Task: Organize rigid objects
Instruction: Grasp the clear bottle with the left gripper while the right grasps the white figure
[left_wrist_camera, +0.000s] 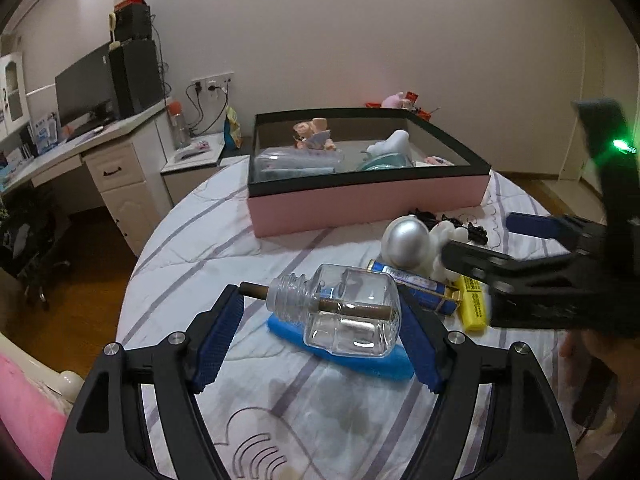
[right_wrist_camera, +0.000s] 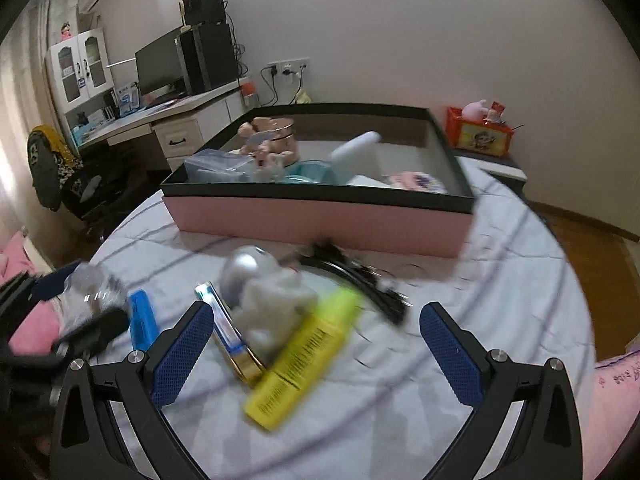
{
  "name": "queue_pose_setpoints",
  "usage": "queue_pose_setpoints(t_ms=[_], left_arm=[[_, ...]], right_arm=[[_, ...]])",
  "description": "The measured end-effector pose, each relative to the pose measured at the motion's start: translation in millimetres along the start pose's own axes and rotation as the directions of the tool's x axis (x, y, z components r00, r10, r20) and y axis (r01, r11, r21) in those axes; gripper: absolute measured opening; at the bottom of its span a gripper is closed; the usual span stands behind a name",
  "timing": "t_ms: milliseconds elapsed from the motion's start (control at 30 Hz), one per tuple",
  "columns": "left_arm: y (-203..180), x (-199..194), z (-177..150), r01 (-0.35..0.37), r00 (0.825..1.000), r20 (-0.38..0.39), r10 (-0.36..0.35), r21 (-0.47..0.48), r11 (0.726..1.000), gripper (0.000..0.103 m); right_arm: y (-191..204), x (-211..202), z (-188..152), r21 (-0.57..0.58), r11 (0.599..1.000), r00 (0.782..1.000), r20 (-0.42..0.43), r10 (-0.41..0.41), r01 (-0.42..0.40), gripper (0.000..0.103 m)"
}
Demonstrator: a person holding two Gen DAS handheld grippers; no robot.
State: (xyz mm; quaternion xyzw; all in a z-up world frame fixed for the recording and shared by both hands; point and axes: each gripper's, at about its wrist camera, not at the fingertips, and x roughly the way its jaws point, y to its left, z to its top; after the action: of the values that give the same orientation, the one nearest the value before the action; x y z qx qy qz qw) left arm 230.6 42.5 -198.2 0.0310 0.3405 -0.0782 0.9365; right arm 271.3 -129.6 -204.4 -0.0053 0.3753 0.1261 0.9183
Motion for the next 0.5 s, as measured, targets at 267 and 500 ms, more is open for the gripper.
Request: queue_pose_setpoints(t_ms=[267, 500], left_arm=[[11, 0, -6, -0.001, 1.0, -0.012, 0.0, -0.009, 1.0, 0.077], [11, 2, -7, 0.017, 1.0, -0.024, -0.017, -0.005, 1.0, 0.077]], right_arm=[[27, 37, 6, -0.043, 0.999, 0.997, -0.072, 0.025, -0.028, 0.07], [22, 47, 8, -0.016, 0.998, 0.994, -0.088, 0.059, -0.06, 0.07]])
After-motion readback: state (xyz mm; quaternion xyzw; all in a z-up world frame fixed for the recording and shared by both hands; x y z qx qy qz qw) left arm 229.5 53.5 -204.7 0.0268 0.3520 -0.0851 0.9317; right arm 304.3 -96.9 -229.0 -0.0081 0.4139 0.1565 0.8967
